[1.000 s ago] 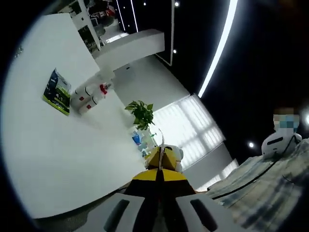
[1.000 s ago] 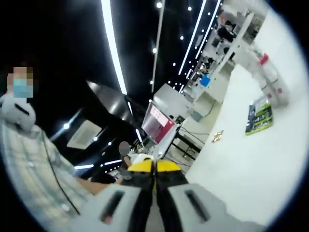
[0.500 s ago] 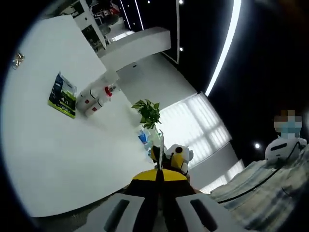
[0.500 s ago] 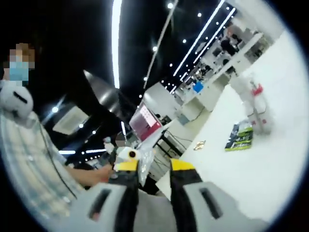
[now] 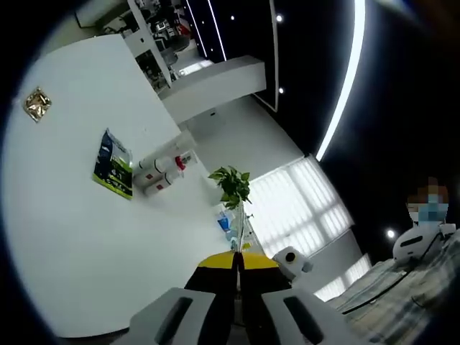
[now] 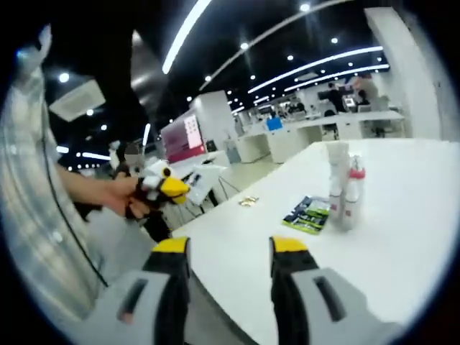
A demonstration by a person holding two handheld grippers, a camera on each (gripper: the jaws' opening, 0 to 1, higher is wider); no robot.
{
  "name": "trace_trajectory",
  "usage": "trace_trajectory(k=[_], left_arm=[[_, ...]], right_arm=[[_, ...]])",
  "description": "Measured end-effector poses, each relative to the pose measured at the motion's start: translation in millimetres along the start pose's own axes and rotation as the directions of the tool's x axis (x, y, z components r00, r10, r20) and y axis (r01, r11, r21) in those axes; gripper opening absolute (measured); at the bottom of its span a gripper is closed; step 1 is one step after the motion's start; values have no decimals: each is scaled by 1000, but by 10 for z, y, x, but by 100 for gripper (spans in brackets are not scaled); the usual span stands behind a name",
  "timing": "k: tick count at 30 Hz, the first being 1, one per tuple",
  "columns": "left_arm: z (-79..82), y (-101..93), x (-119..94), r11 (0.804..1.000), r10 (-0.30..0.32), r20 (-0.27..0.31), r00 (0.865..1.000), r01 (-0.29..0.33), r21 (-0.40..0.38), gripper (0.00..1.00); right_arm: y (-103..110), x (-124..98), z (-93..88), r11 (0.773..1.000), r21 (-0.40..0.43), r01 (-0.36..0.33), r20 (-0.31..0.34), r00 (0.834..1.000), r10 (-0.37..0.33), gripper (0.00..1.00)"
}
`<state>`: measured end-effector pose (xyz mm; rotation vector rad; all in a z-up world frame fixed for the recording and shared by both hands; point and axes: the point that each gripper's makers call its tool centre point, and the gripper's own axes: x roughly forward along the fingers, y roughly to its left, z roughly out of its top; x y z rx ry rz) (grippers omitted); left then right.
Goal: Arrange the skincare products in the storage area until every visible bottle or jar stands upright without overlapping.
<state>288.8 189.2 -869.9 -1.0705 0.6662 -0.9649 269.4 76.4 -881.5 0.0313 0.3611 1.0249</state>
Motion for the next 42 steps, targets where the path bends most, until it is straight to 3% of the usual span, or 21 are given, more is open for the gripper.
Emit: trace_trajectory(k=[2, 6, 7, 9, 13, 17, 21, 29, 34, 36, 37, 39, 40, 41, 42], left_arm=[[27, 31, -2, 1000, 7, 2, 1000, -7, -8, 0], [126, 166, 12, 999, 45, -2, 999, -45, -26, 0], [150, 189, 15, 998, 54, -4, 999, -54, -28, 0], [225, 247, 21, 997, 74, -7, 997, -74, -30, 0], [443, 350, 42, 994, 100, 46, 994, -98, -46, 0], [547, 515, 82, 988, 143, 49, 989, -140, -58, 0], [694, 686, 125, 981, 178, 62, 982, -172, -85, 0], [954, 925, 237, 972, 209, 64, 976, -200, -124, 0], [1124, 1064, 302, 968, 227, 104, 968, -213, -132, 0], [1173, 1114, 315, 967, 233, 112, 966, -218, -135, 0], [1212, 1148, 324, 966, 234, 117, 965, -218, -136, 0], [1261, 1196, 341, 967, 234, 118, 965, -218, -131, 0], [1293, 1242, 354, 965, 239, 111, 965, -224, -134, 0], [1314, 1276, 358, 963, 247, 104, 963, -233, -135, 0], [1355, 1334, 359, 959, 264, 99, 959, -251, -131, 0]], right_arm=[[-15, -20, -38, 998, -58, 25, -14, 1000, -26, 42], [-240, -83, -220, 980, -119, 161, -16, 986, -164, 33], [-262, -76, -256, 977, -134, 167, -49, 983, -175, 32], [-270, -40, -161, 973, -149, 176, -6, 984, -179, 35], [-287, -26, -287, 979, -125, 163, -59, 983, -171, 39], [-325, -21, -297, 975, -134, 178, -65, 980, -188, 40], [-356, 17, -407, 978, -122, 171, -118, 976, -185, 44], [-346, -17, -360, 979, -120, 163, -98, 980, -176, 42], [-489, -59, -387, 955, -196, 221, -116, 962, -246, 39], [-539, -67, -396, 937, -268, 224, -126, 956, -265, 38], [-569, -81, -380, 913, -338, 229, -116, 952, -282, 36], [-576, -96, -390, 906, -355, 228, -126, 949, -288, 29], [-609, -117, -417, 889, -400, 223, -146, 942, -303, 26], [-627, -128, -433, 884, -407, 228, -157, 937, -313, 26], [-681, -164, -492, 889, -381, 255, -192, 918, -346, 26]])
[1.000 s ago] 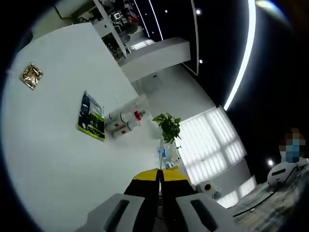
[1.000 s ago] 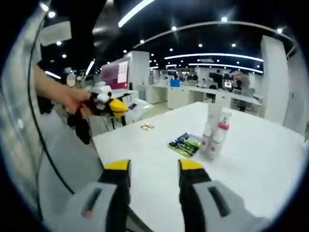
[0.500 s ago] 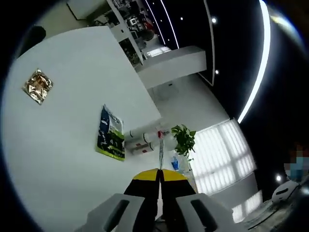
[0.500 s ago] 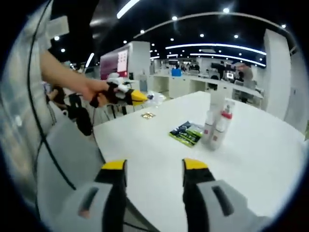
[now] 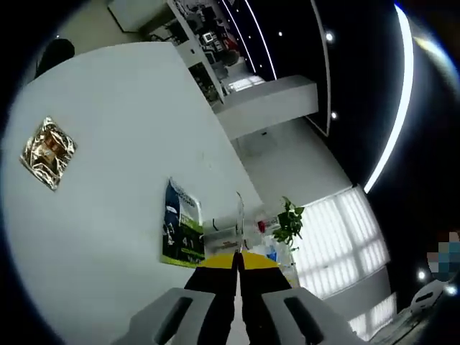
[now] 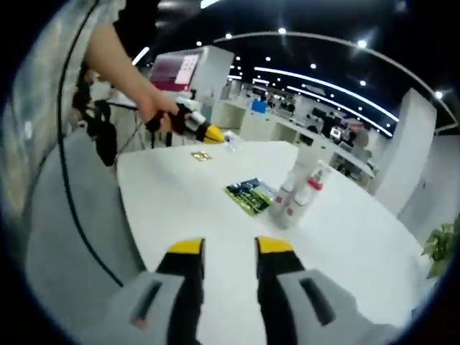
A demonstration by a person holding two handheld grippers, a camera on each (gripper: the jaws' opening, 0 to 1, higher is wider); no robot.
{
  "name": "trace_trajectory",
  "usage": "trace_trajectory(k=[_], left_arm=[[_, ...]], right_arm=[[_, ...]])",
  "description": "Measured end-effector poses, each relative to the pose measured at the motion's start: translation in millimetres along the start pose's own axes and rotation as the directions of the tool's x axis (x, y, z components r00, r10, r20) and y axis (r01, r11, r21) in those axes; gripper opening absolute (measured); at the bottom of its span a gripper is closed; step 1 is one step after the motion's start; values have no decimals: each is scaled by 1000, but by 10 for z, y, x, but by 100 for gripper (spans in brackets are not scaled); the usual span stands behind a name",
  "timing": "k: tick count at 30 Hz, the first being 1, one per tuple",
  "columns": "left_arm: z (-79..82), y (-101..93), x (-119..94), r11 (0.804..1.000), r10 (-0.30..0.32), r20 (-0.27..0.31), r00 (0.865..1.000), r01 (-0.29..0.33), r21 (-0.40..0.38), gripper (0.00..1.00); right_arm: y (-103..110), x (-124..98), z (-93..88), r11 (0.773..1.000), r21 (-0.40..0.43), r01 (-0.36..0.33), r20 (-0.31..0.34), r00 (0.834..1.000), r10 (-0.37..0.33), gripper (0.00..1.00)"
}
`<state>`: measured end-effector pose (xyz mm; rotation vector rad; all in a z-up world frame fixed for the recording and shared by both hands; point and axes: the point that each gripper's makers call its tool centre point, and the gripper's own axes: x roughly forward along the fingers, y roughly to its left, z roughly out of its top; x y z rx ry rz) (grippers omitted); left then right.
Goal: Arrange the skincare products in the storage area until every visible bottle or jar stands upright without overlapping.
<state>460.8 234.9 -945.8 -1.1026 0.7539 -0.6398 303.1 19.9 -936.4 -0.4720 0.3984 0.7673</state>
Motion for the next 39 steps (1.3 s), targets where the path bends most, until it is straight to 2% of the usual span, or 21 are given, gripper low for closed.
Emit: trace_trajectory(k=[3, 5, 8, 13, 20, 25, 28, 30, 35, 38, 39], left_arm=[[118, 92, 61, 1000, 21, 4, 1000, -21, -3, 0], [209, 150, 113, 999, 32, 7, 999, -32, -4, 0], [306, 202, 194, 999, 38, 11, 999, -38, -5, 0], [399, 311, 391, 998, 53, -36, 998, -52, 16, 0], [479, 426, 516, 998, 61, -74, 995, -61, 2, 0], [520, 573, 560, 996, 90, -100, 991, -92, -20, 0], [510, 722, 572, 988, 151, -131, 980, -154, -11, 0], [498, 781, 591, 985, 171, -154, 973, -173, 1, 0], [534, 871, 647, 979, 203, -164, 965, -204, 12, 0], [546, 963, 660, 969, 248, -186, 951, -245, 40, 0], [551, 1011, 662, 961, 276, -193, 942, -271, 50, 1]], right_arm=[[-47, -3, -50, 999, 39, 1, -20, 1000, 0, 23], [-59, -3, -56, 997, 72, -2, -11, 1000, 3, 23], [-41, 17, -18, 989, 146, -4, 16, 1000, 2, 29], [-9, 40, -44, 991, 137, -8, -3, 1000, 8, 30], [-5, 49, -73, 989, 146, -11, -16, 1000, 14, 30], [-28, 51, -100, 989, 150, 3, -29, 1000, 2, 33], [-54, 52, -116, 989, 149, 15, -35, 999, -10, 35], [-65, 59, -135, 989, 144, 22, -46, 999, -16, 36], [-67, 62, -142, 989, 146, 22, -47, 999, -15, 36], [-63, 72, -149, 990, 140, 21, -51, 999, -14, 36], [-63, 74, -151, 990, 138, 22, -51, 999, -15, 36]])
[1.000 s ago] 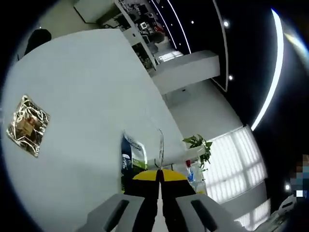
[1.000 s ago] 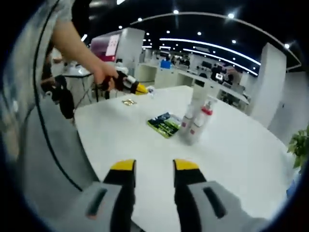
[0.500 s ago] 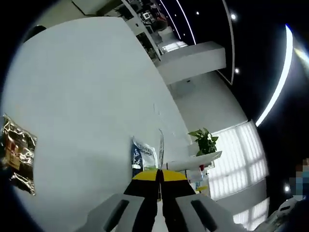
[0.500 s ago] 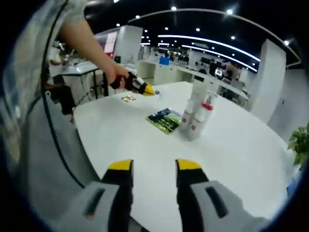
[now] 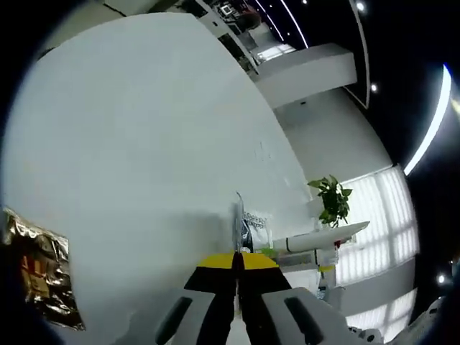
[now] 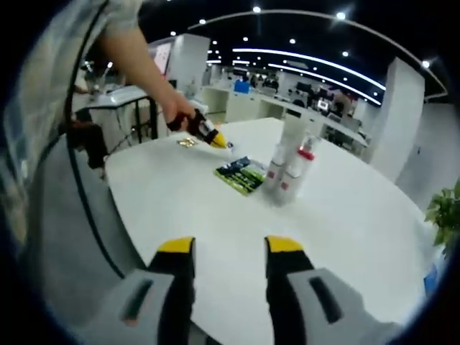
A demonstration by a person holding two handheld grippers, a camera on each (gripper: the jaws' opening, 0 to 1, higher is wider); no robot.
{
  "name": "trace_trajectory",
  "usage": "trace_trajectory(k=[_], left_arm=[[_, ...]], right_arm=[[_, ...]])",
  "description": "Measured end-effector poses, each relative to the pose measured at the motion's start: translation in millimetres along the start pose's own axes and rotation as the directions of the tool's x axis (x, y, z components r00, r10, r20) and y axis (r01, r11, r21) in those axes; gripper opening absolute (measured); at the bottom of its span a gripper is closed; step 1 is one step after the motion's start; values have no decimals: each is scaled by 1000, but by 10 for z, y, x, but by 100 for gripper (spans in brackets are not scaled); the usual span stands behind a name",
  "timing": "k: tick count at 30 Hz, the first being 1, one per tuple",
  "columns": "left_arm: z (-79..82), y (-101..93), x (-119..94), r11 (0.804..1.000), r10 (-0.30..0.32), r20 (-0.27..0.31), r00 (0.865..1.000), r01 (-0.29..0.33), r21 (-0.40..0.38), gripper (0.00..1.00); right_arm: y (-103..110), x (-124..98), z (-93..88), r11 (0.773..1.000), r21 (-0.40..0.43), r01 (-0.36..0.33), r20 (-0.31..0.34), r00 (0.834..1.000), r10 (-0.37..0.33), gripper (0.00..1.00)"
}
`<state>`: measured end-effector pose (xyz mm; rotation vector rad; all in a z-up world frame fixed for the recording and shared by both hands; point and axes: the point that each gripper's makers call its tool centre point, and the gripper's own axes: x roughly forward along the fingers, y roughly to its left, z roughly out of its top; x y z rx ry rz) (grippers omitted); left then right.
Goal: Arrange the skincare products in the storage area until every visible bottle or jar stands upright without overlapping.
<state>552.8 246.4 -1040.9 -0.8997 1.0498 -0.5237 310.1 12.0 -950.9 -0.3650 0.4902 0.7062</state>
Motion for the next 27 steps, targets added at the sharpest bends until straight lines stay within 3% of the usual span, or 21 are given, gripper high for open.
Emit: trace_trajectory(k=[5, 9, 17, 27], left_arm=[[35, 61, 76, 999, 32, -24, 999, -31, 16, 1], [59, 216, 71, 989, 132, -35, 991, -129, 72, 2], [5, 144, 94, 981, 171, -66, 983, -163, 104, 3], [54, 183, 74, 971, 215, -41, 976, -209, 116, 6]], right_arm=[[15, 1, 48, 1000, 4, 0, 28, 1000, 0, 40], [-8, 11, 38, 1000, 20, 9, 23, 1000, -9, 41], [-22, 12, 51, 1000, 18, 17, 31, 999, -17, 40], [16, 17, 60, 1000, 5, 1, 36, 999, -1, 37]])
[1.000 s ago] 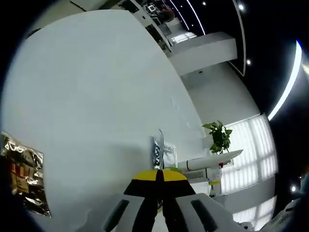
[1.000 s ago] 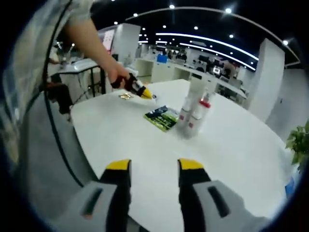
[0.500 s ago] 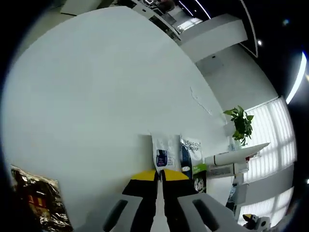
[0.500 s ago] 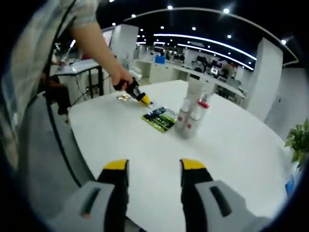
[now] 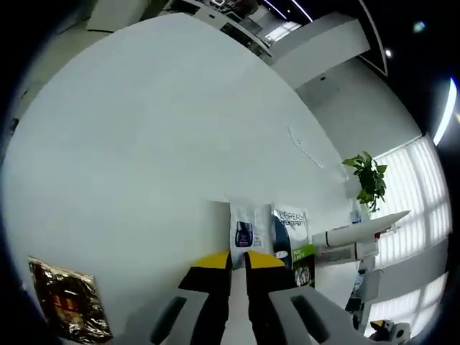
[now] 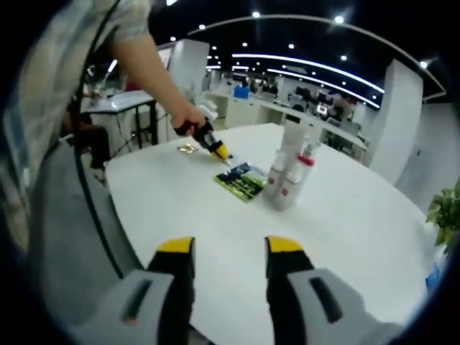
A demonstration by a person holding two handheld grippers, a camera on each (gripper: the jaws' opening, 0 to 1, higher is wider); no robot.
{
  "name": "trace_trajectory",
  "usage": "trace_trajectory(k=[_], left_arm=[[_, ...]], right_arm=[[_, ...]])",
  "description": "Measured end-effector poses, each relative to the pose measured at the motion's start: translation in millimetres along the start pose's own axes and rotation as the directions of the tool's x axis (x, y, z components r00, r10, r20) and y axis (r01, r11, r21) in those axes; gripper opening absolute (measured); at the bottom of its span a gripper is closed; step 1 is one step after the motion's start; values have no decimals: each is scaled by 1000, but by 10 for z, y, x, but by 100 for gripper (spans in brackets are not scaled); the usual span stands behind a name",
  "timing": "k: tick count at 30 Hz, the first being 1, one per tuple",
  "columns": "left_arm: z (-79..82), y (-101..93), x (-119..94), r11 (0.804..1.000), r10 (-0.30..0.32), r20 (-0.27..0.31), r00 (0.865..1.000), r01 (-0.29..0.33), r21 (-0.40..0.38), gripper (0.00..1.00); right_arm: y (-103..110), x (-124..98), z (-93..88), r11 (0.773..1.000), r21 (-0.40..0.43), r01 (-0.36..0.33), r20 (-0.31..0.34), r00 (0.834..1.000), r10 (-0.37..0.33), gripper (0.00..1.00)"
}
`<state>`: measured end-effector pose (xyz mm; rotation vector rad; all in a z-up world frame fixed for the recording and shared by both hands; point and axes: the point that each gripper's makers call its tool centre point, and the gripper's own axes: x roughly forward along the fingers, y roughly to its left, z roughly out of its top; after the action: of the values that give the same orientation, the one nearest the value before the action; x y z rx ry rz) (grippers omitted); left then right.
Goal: Arrange the skincare products in the storage area until every visible bottle or jar stands upright without overlapping.
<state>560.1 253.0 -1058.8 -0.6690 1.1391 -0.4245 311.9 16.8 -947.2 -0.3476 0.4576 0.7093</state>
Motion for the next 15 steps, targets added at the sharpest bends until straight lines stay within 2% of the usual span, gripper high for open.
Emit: trace_trajectory(k=[6, 12, 15], left_arm=[[-6, 1, -45, 1000, 26, 9, 1000, -26, 1, 8], [-7, -4, -87, 999, 32, 18, 999, -32, 7, 15], [-7, 23, -121, 998, 54, 22, 998, -55, 23, 18]], right_arm=[[-15, -5, 6, 1000, 3, 6, 3, 1000, -6, 37], [-2, -9, 25, 1000, -4, 3, 9, 1000, -3, 37], [-8, -10, 27, 1000, -1, 5, 10, 1000, -5, 37]])
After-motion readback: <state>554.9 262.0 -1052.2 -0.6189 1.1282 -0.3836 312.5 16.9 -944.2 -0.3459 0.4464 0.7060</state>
